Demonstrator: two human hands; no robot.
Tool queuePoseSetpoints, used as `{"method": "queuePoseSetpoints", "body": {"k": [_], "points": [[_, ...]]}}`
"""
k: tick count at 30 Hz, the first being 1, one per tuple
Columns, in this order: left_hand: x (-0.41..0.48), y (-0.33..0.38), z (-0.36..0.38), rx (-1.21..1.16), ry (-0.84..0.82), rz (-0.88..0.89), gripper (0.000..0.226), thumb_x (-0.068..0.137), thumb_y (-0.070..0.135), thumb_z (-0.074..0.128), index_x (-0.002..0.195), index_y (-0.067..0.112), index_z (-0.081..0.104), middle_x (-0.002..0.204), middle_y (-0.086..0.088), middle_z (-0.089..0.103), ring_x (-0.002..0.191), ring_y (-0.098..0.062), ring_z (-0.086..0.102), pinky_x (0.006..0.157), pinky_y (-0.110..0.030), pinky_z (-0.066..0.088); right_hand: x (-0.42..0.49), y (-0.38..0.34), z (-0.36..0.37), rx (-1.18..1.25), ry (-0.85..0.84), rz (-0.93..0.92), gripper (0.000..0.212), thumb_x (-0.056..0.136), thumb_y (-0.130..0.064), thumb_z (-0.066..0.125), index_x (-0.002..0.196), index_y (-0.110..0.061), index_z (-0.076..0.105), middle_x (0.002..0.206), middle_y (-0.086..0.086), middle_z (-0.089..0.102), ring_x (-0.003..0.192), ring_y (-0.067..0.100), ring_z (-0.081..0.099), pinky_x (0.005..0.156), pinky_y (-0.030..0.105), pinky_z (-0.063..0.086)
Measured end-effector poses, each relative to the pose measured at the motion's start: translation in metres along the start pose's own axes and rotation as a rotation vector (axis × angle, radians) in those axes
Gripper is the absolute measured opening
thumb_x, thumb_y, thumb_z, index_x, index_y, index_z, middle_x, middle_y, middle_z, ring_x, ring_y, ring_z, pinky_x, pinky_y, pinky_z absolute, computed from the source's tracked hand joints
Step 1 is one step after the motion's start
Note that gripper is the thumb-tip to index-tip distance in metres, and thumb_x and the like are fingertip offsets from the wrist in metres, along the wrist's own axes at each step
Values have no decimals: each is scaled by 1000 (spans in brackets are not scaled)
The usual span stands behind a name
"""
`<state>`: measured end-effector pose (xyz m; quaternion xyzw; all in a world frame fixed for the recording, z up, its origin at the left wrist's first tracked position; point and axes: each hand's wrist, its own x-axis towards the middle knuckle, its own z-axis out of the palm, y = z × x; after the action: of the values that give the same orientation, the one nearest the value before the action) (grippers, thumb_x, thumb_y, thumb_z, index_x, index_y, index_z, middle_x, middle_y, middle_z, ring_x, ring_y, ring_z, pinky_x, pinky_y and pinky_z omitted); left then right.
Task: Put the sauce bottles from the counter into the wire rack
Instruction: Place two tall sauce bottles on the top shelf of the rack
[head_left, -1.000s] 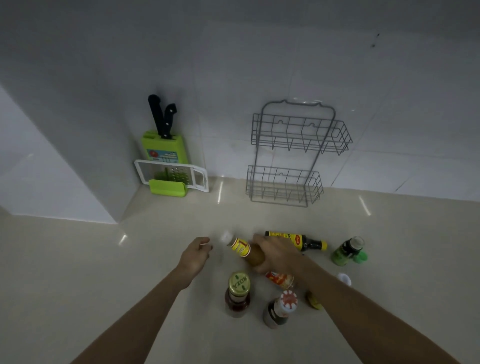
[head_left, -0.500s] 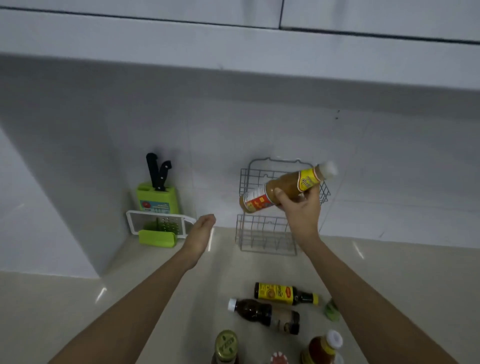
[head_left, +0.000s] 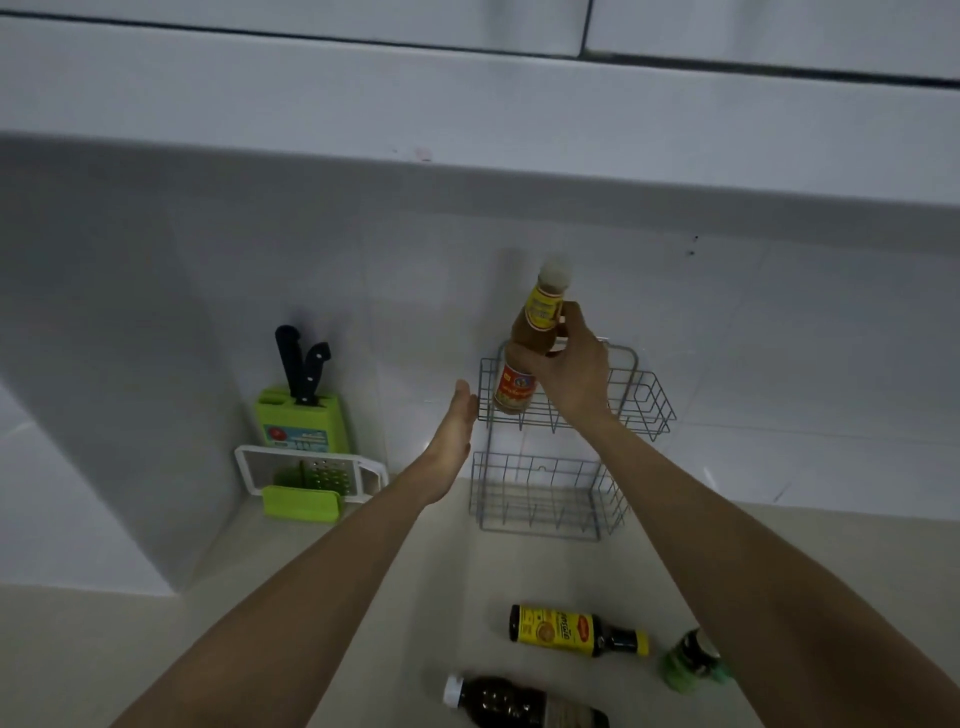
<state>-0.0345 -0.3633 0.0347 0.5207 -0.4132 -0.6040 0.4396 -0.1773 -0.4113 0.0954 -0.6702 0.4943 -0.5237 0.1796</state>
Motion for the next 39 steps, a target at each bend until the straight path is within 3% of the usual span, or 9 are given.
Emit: {"method": "queuePoseSetpoints", "body": {"k": [9,23,29,32,34,36,39], "points": [[1,-3,0,-60,-14,-19,76,93,65,5,154,20,8,163,0,9,151,-15,7,122,-38,4,0,-6,14,-76,-80,28,61,69,-41,83,116,-15,53,109,6,68,82,14,59,69,25,46],[-1,-3,1,-46,-29,0,73,95,61,4,154,18,11,162,-2,16,149,-18,16,123,-42,6,3,-3,22,-182,-108,45,64,68,-48,81,115,-15,51,109,5,67,91,20,65,70,25,43],[-6,-2,-1,-6,-14,-1,71,95,61,5,154,21,12,163,-1,12,150,-27,15,122,-45,9,-2,-2,18,-109,-162,120,63,79,-52,70,124,-14,48,121,6,65,99,21,66,76,27,48],[-10,-8,-4,18,16,25,70,95,61,7,153,23,13,163,0,11,150,-23,12,122,-45,9,-20,1,13,-40,-48,132,58,87,-53,59,130,-18,41,125,4,61,102,20,64,81,35,55],[-14,-16,-6,31,63,47,67,97,59,8,153,22,16,163,1,13,150,-22,13,121,-44,10,-45,8,9,-44,62,66,41,91,-39,57,124,-17,46,118,2,63,97,16,64,77,33,57],[-22,-30,-10,32,105,47,65,98,56,9,152,20,21,162,1,17,149,-22,16,121,-43,11,-81,27,6,-143,-51,20,26,92,-24,57,116,-14,52,105,1,65,88,15,64,76,34,59],[-35,-56,-20,33,179,21,63,99,53,10,149,19,30,161,-1,21,149,-21,16,119,-43,12,-146,66,6,-426,-597,3,31,88,-35,58,114,-18,59,113,1,64,109,21,55,89,39,51]]}}
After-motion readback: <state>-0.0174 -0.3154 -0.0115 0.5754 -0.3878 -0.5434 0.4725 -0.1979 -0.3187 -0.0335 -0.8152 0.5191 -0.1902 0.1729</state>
